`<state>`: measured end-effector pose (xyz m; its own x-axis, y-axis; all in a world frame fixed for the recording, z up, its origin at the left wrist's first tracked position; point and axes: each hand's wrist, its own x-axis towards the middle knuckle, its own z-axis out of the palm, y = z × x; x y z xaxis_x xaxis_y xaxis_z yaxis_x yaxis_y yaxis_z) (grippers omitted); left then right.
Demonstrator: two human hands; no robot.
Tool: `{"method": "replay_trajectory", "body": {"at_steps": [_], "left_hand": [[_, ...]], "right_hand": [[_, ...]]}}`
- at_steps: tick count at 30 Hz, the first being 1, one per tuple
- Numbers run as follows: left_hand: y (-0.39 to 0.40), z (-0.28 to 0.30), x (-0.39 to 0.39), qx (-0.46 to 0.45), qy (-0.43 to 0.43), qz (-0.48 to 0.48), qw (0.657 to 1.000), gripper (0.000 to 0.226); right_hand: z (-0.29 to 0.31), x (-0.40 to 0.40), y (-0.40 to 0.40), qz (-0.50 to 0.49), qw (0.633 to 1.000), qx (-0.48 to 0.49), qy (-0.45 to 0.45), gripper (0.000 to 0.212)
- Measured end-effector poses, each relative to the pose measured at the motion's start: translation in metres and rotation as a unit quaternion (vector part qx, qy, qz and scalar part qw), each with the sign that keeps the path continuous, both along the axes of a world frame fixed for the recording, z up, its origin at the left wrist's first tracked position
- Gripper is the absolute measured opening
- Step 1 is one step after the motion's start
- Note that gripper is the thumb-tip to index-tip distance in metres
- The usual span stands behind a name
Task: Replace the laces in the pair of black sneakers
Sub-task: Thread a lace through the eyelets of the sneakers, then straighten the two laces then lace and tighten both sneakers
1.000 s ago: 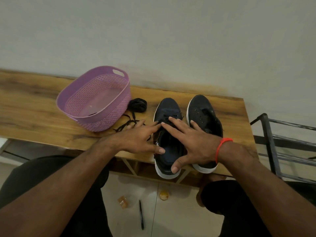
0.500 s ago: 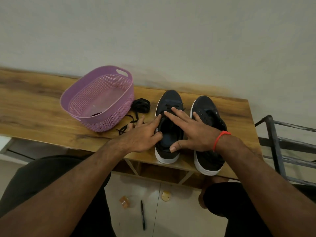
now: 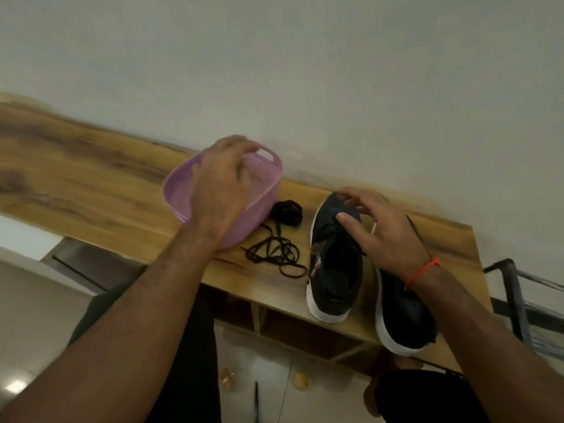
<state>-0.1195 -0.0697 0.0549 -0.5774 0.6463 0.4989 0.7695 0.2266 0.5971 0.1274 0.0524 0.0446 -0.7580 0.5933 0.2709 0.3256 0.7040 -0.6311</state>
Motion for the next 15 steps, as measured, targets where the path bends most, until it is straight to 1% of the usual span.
{"method": "replay_trajectory", "body": {"at_steps": [2,4,6,8,10,11,13,14,15], "left_hand": [[-0.012,0.004,-0.033,0.034,-0.039,0.101,0.994,0.044],[-0.022,0.002,-0.052,0.028,-0.093,0.162,0.982,0.048],[-0.028,0.002,-0.063,0.012,-0.126,0.18,0.976,0.05],[-0.029,0.003,-0.067,0.01,-0.14,0.175,0.975,0.052],[-0.028,0.007,-0.065,0.0,-0.157,0.171,0.973,0.053],[-0.028,0.01,-0.063,-0.009,-0.165,0.173,0.971,0.054],[-0.027,0.014,-0.059,-0.02,-0.175,0.178,0.968,0.057],[-0.027,0.015,-0.059,-0.02,-0.177,0.179,0.968,0.058],[-0.027,0.015,-0.061,-0.017,-0.18,0.179,0.967,0.059]], "right_hand": [[0.009,-0.041,-0.003,0.032,0.999,0.033,-0.009,0.038],[0.019,-0.092,-0.005,0.075,0.995,0.056,-0.025,0.037],[0.026,-0.147,-0.006,0.117,0.989,0.059,-0.071,0.032],[0.024,-0.198,-0.007,0.152,0.973,0.08,-0.155,0.03],[0.009,-0.241,-0.008,0.175,0.938,0.091,-0.284,0.037],[-0.001,-0.259,-0.008,0.182,0.914,0.092,-0.351,0.046],[-0.019,-0.284,-0.012,0.201,0.857,0.121,-0.459,0.072],[-0.022,-0.292,-0.017,0.208,0.836,0.135,-0.489,0.081],[-0.031,-0.3,-0.017,0.209,0.832,0.127,-0.499,0.084]]}}
